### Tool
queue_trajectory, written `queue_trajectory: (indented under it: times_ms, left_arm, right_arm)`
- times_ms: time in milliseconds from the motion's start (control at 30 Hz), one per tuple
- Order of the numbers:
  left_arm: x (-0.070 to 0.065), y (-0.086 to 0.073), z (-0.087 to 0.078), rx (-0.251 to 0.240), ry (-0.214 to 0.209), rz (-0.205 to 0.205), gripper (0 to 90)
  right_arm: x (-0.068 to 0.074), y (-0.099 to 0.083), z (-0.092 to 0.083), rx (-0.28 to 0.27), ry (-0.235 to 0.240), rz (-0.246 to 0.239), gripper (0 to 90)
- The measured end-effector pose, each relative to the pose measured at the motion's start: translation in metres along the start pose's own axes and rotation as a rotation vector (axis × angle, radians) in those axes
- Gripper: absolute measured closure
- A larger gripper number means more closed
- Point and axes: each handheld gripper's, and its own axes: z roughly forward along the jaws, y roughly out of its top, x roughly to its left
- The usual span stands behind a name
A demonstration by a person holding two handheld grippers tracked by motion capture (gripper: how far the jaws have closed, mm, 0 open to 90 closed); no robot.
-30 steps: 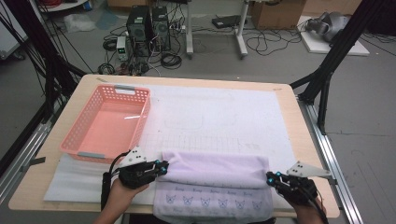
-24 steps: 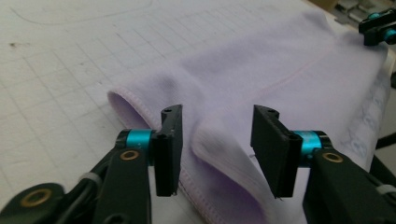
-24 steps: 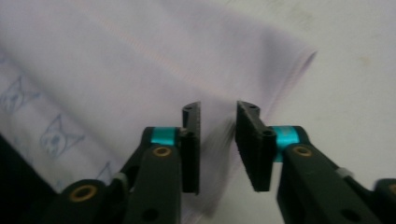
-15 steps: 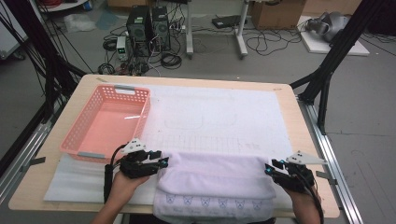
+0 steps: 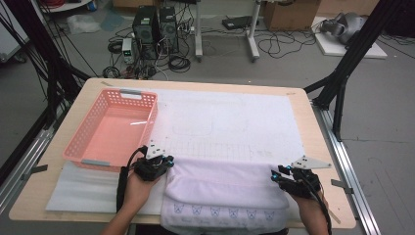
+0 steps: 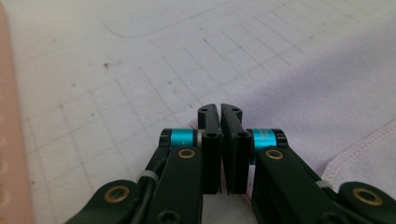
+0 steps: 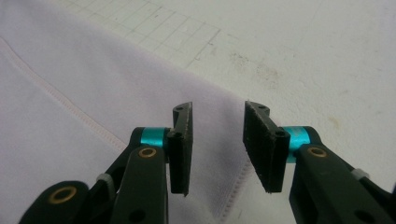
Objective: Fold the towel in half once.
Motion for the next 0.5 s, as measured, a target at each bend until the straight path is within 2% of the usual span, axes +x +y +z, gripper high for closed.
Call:
queue_trajectory:
  times_ms: [67,100,167,233,333,400,500]
  left_arm:
    - [-0.001,0.0,-0.002,-0.005,0.049,0.014,88.0]
    - [0.0,0.0,-0.003,-0.014,0.06,-0.004,83.8]
    - [0.003,-0.001,-0.004,-0.023,0.032,-0.039,68.3]
    - [0.004,-0.002,-0.002,-0.029,0.018,-0.042,61.7]
    - [0.006,-0.001,0.003,-0.037,-0.041,-0.084,51.3]
    - [0.008,0.0,0.009,-0.023,-0.067,-0.103,46.7]
    - [0.011,0.0,0.018,0.016,-0.101,-0.118,44.9]
  right_arm:
    - [-0.001,-0.001,0.0,-0.004,-0.008,-0.002,62.1]
    - [-0.002,-0.001,0.0,-0.004,-0.013,0.001,62.1]
    - [-0.004,-0.001,0.0,-0.005,-0.029,0.002,61.6]
    - [-0.007,-0.002,0.0,-0.011,-0.047,0.009,59.9]
    - [-0.014,-0.002,0.002,-0.017,-0.076,0.014,55.7]
    - [-0.02,-0.003,0.005,-0.009,-0.087,0.034,52.1]
    - [-0.026,-0.004,0.016,0.006,-0.066,0.04,47.8]
